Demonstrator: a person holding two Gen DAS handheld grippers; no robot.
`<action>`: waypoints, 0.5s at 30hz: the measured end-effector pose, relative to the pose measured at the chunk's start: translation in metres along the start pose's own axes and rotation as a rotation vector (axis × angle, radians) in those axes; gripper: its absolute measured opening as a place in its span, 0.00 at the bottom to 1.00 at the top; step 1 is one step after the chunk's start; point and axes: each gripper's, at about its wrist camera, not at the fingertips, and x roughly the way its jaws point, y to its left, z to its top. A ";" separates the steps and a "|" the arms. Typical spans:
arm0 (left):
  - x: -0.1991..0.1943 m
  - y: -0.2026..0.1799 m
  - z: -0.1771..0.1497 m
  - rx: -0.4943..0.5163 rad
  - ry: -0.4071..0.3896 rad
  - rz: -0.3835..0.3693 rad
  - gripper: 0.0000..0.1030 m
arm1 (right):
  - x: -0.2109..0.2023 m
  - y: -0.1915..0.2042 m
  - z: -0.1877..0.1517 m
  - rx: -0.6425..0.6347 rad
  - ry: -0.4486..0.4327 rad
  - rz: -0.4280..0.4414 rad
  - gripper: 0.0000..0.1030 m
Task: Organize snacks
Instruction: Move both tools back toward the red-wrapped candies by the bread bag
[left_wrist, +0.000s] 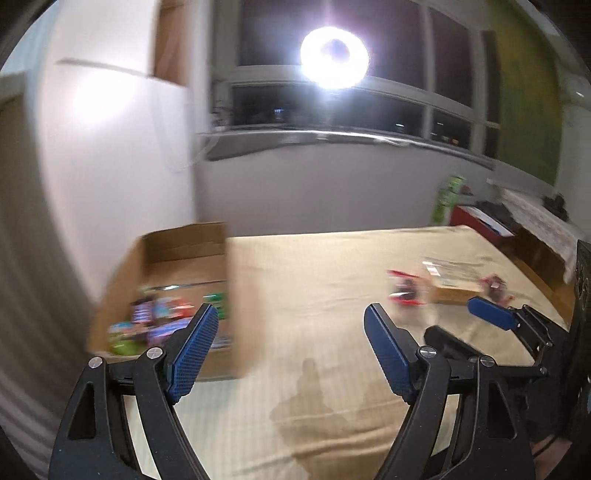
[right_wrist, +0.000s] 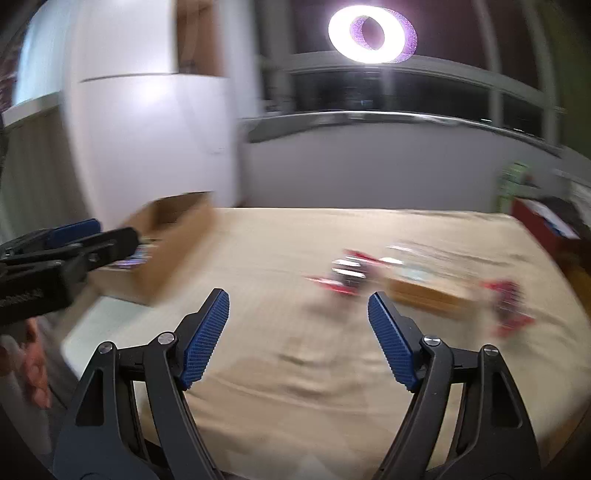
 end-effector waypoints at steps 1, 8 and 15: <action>0.003 -0.012 0.001 0.013 0.003 -0.021 0.79 | -0.008 -0.018 -0.004 0.022 0.002 -0.042 0.78; -0.005 -0.074 0.000 0.113 -0.015 -0.160 0.79 | -0.045 -0.070 -0.016 0.098 -0.005 -0.177 0.79; -0.025 -0.075 -0.002 0.115 -0.020 -0.168 0.79 | -0.059 -0.066 -0.016 0.076 -0.018 -0.173 0.79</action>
